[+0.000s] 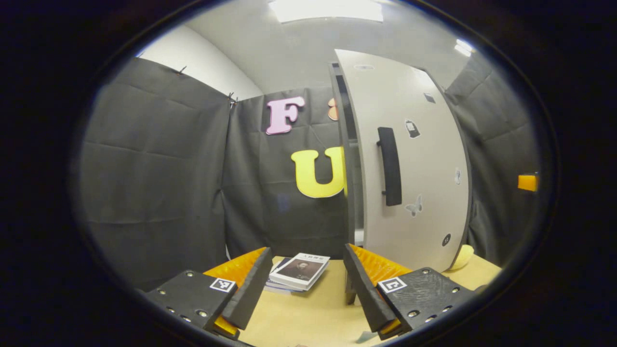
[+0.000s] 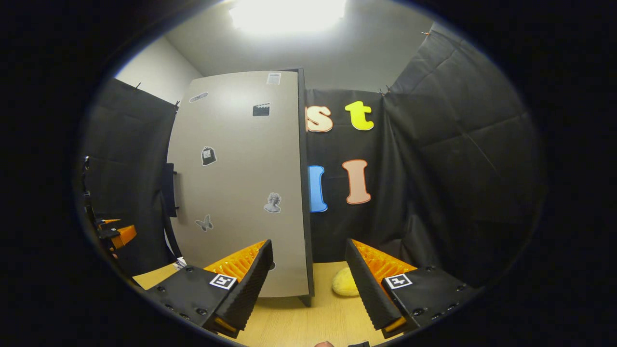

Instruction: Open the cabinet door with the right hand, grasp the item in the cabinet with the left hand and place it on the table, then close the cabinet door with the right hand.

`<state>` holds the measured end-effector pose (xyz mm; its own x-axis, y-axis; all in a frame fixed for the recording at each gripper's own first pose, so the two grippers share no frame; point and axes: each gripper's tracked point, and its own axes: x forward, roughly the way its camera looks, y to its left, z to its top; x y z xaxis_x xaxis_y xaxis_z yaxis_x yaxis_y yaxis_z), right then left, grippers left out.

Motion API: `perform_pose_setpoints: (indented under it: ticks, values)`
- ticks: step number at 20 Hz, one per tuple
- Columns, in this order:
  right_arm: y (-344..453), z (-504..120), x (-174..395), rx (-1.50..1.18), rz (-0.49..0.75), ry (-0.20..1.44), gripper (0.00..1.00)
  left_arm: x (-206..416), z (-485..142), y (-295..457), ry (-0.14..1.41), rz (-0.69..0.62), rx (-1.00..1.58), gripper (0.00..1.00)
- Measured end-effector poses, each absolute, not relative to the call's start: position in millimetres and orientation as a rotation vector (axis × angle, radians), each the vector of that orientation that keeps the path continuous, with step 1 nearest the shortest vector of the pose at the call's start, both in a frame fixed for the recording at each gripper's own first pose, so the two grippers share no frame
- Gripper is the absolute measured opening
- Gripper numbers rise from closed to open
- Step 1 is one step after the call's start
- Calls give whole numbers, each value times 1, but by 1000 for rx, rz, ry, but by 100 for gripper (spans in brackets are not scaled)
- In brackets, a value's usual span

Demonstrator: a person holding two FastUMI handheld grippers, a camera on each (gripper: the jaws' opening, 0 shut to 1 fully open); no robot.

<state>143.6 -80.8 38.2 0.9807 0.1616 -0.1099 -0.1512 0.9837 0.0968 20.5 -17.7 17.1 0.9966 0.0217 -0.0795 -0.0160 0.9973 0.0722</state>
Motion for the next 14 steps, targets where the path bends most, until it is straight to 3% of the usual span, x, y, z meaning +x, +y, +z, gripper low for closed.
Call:
perform_pose_setpoints:
  ticks: [14]
  values:
    - [-82,41,141,96,166,104,95,12,21,-20,69,27,77,89]
